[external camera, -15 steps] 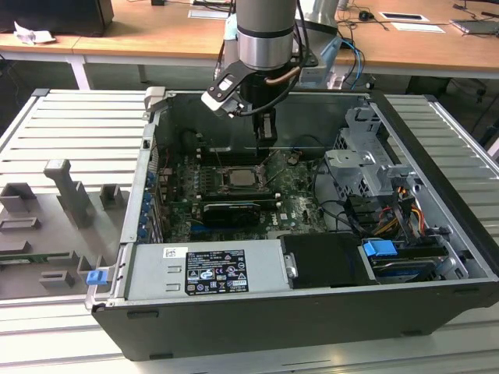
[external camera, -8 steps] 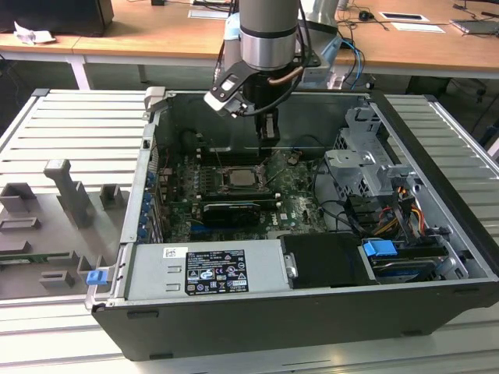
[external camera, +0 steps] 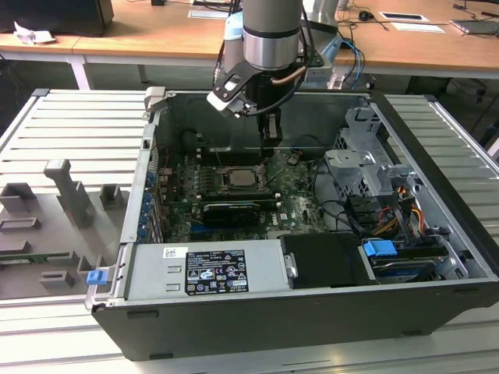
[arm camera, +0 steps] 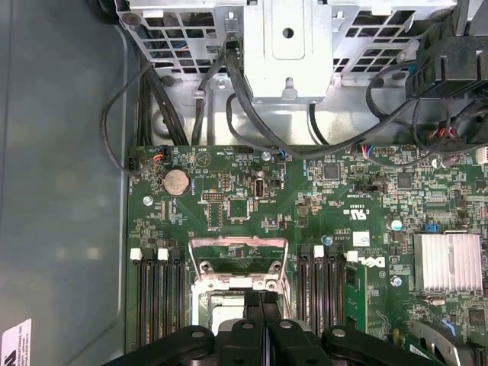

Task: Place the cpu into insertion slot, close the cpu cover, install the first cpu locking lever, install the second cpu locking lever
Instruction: 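Close the cpu cover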

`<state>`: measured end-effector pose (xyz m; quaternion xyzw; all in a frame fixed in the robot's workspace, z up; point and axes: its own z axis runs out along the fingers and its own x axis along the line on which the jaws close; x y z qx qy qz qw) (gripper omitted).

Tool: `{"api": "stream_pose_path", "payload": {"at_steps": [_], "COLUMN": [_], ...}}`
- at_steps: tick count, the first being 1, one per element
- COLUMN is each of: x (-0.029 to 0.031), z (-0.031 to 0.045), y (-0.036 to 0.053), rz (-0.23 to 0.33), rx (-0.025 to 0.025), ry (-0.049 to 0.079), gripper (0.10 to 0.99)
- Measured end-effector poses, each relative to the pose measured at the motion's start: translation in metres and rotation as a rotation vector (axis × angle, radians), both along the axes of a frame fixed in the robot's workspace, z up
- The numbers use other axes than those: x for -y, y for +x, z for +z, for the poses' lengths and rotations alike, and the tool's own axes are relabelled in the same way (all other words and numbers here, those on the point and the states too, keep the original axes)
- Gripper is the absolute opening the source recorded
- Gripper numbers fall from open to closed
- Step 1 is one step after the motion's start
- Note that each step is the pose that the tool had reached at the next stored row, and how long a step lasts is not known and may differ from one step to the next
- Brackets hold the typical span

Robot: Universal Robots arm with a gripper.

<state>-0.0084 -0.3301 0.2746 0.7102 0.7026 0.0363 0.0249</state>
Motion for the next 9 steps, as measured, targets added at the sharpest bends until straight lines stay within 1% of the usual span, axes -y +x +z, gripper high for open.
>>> {"api": "stream_pose_path", "payload": {"at_steps": [9], "x": [0.0000], "z": [0.0000], "y": [0.0045], "rz": [0.000], "rx": [0.0000], "ry": [0.000], "gripper": [0.106]}}
